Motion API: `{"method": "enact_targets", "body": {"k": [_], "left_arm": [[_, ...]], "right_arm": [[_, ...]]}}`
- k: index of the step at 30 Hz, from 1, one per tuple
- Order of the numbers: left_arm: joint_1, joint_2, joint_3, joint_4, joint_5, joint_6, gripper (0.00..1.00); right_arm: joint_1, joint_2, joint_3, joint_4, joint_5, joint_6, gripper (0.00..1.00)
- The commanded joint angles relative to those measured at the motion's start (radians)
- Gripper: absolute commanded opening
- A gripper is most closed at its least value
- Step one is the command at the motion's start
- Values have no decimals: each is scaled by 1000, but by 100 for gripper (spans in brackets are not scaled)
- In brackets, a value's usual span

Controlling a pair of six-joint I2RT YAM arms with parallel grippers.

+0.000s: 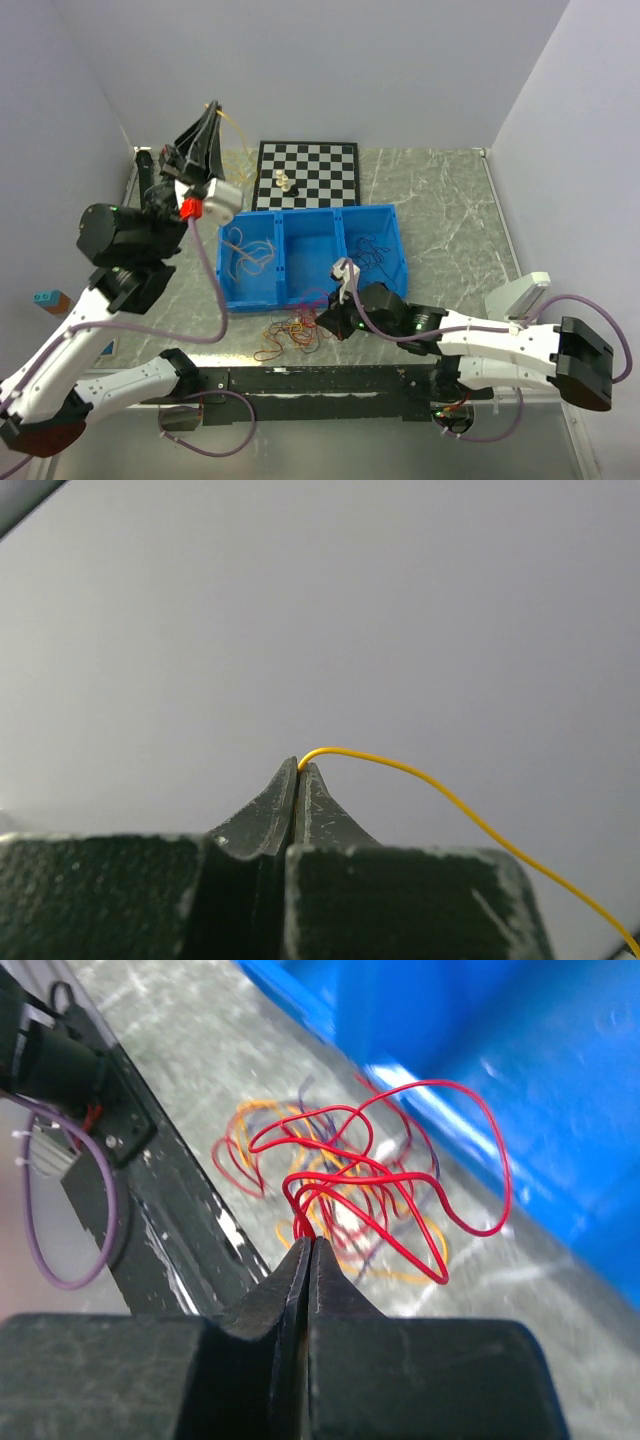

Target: Untangle the cables

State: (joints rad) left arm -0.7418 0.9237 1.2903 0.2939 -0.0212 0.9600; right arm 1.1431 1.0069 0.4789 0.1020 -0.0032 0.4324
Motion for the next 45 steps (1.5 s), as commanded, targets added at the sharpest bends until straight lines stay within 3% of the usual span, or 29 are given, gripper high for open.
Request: {"method": "enact_targets", "body": {"k": [1,6,15,22,25,28,34,39,45], "left_arm": [[22,35,3,263,-109,74,1],[31,79,-32,284,-161,91,1],[71,18,-216,103,-109,-105,1],[71,-31,-243,-33,-63,-233,1],[71,-88,-261,-44,48,-279,1],[71,-95,-183,-82,130,-325,1],[70,-72,-17,-139,168,-330,1],[68,-103,-35,-168,185,-304,1],[70,-132,-170,-139,119,-236,1]], "right_arm": [[24,-82,-17,-73,68,49,0],[26,-168,75,-140,112,-33,0],[23,-128,404,-229,201,-242,0],[20,-83,567,-252,161,-304,0],[20,-94,584,-252,140,-308,0],[20,-108,570,-255,131,-301,0],[20,-129,512,-252,97,-247,0],[20,-145,463,-239,78,-216,0],[20,-157,437,-243,49,-201,0]]}}
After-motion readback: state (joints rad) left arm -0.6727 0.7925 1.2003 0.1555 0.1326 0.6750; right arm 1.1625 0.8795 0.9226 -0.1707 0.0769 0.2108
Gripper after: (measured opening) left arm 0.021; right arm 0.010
